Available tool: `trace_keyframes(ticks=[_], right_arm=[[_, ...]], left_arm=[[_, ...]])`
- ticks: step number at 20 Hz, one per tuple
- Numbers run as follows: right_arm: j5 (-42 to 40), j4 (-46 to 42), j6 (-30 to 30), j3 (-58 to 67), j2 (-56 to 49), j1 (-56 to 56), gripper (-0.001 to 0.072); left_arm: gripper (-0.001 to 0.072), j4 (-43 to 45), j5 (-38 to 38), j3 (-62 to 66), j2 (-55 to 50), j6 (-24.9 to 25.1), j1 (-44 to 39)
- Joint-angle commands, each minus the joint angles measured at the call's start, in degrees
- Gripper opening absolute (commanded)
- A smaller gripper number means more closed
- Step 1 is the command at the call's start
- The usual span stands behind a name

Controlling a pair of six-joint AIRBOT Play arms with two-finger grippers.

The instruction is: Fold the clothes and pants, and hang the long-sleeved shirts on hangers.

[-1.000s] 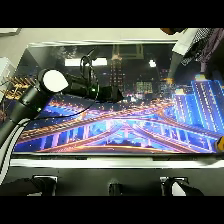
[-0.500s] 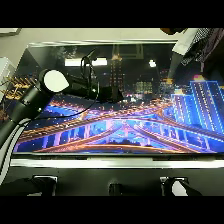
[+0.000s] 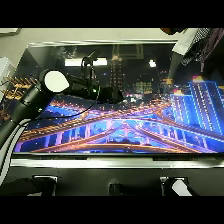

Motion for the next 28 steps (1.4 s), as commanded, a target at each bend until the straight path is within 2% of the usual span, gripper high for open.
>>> trace_keyframes(ticks=[1, 8, 10, 11, 15, 16, 18, 19, 20, 21, 24, 26, 28], right_arm=[[-1.3, 4.9, 0.9, 0.1, -1.3, -4.1, 0.0027], [1.5, 9.6, -1.1, 0.1, -1.5, -4.4, 0.0047], [3.7, 10.1, -1.3, 0.0, -0.6, -4.3, 0.0293], [4.6, 10.7, -1.3, 0.1, 0.1, -4.3, 0.034], [7.6, 11.7, -1.5, 0.1, 3.8, -4.3, 0.035], [8.3, 12.2, -1.9, 0.1, 5.0, -4.3, 0.0393], [10.4, 12.7, -4.3, 0.0, 7.4, -4.3, 0.0543], [11.3, 12.6, -5.0, 0.0, 8.7, -4.3, 0.0547], [11.3, 12.6, -5.7, 0.0, 10.0, -4.3, 0.0547], [10.5, 12.3, -5.9, 0.0, 11.6, -4.3, 0.0547], [2.1, 12.7, -5.9, 0.1, 16.3, -4.3, 0.0549], [-5.9, 18.9, -6.0, 0.1, 18.8, -4.3, 0.0549], [-12.5, 30.8, -7.3, 0.0, 19.4, -4.3, 0.055]], left_arm=[[0.0459, 0.0, 0.0, 0.0, 0.0, 0.0, 0.0], [0.0459, 0.0, 0.0, 0.0, 0.0, 0.0, 0.0], [0.0459, 0.0, 0.0, 0.0, 0.0, 0.0, 0.0], [0.0459, 0.0, 0.0, 0.0, 0.0, 0.0, 0.0], [0.0459, 0.0, 0.0, 0.0, 0.0, 0.0, 0.0], [0.0459, 0.0, 0.0, 0.0, 0.0, 0.0, 0.0], [0.046, 0.0, 0.0, 0.0, 0.0, 0.0, 0.0], [0.0474, 0.0, 0.0, 0.0, 0.2, 0.0, 0.0], [0.0586, 0.2, 0.0, 0.0, 0.5, 0.0, 0.2], [0.0656, 0.5, -0.1, 0.0, 0.9, 0.0, 0.5], [0.0661, 2.1, -1.5, 0.0, 2.8, 0.0, 2.2], [0.0661, 4.5, -2.8, 0.0, 4.5, 0.0, 3.6], [0.0661, 6.0, -3.8, 0.0, 6.1, 0.0, 4.8]])
